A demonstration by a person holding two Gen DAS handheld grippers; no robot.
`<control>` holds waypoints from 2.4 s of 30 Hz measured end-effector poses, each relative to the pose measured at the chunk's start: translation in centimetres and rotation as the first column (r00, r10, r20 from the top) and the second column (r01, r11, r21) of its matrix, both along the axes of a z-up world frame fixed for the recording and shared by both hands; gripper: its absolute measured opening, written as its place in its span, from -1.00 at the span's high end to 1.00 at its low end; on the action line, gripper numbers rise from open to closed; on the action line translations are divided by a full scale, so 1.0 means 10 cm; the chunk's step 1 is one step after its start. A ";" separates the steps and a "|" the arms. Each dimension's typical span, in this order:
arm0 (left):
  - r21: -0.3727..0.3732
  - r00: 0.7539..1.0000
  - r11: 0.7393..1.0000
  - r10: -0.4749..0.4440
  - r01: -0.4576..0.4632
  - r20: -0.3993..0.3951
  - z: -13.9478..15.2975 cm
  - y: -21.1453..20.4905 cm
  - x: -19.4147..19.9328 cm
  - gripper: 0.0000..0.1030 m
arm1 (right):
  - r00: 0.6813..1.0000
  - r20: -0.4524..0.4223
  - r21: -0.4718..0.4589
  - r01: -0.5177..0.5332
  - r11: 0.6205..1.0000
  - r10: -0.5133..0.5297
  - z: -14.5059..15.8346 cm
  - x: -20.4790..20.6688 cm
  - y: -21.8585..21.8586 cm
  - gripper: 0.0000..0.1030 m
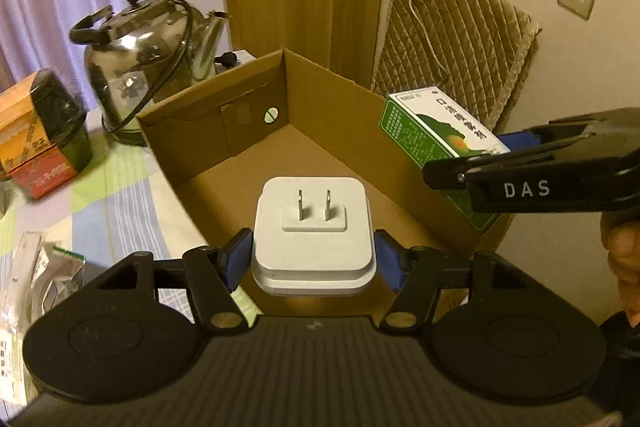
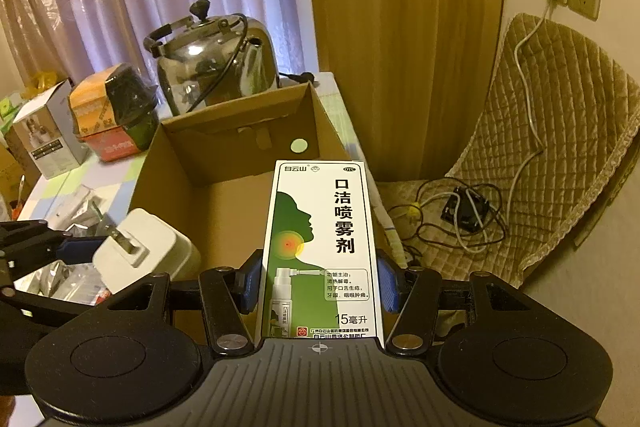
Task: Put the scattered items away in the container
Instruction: 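Carry the plug adapter with the left tool while the right tool carries the spray box to the cardboard box, then lower the plug adapter into the cardboard box and open the left tool, then lower the spray box into the cardboard box and open the right tool, then move both open tools back over the remaining items on the table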
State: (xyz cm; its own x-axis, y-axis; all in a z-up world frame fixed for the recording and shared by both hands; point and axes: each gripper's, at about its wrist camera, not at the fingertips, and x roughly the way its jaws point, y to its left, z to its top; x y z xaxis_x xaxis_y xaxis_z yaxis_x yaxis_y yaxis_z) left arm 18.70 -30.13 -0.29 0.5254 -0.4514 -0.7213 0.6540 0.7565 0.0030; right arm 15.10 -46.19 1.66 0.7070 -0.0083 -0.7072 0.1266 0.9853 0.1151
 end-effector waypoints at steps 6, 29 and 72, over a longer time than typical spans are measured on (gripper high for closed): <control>0.029 0.999 0.999 -0.023 0.022 0.049 -0.04 -0.06 0.03 -0.30 | 1.000 -0.003 0.008 0.000 1.000 0.000 -0.06 0.03 -0.03 -0.13; -0.020 0.991 0.992 0.127 -0.126 0.049 0.14 0.72 -0.10 -0.32 | 0.995 -0.053 -0.007 -0.086 0.996 0.085 -0.16 0.27 0.27 -0.13; -0.024 0.915 0.914 0.404 -0.404 -0.011 0.20 2.20 -0.95 -0.43 | 0.976 0.107 0.062 -0.197 0.979 0.189 0.41 -0.63 1.21 -0.78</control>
State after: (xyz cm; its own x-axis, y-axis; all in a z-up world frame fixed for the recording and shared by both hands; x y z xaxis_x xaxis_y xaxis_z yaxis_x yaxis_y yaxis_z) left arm 9.20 -8.10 1.68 0.6628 -0.2197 -0.7158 0.2927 0.9560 -0.0224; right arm 8.79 -34.10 5.80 0.7573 0.1836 -0.6268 -0.0808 0.9786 0.1890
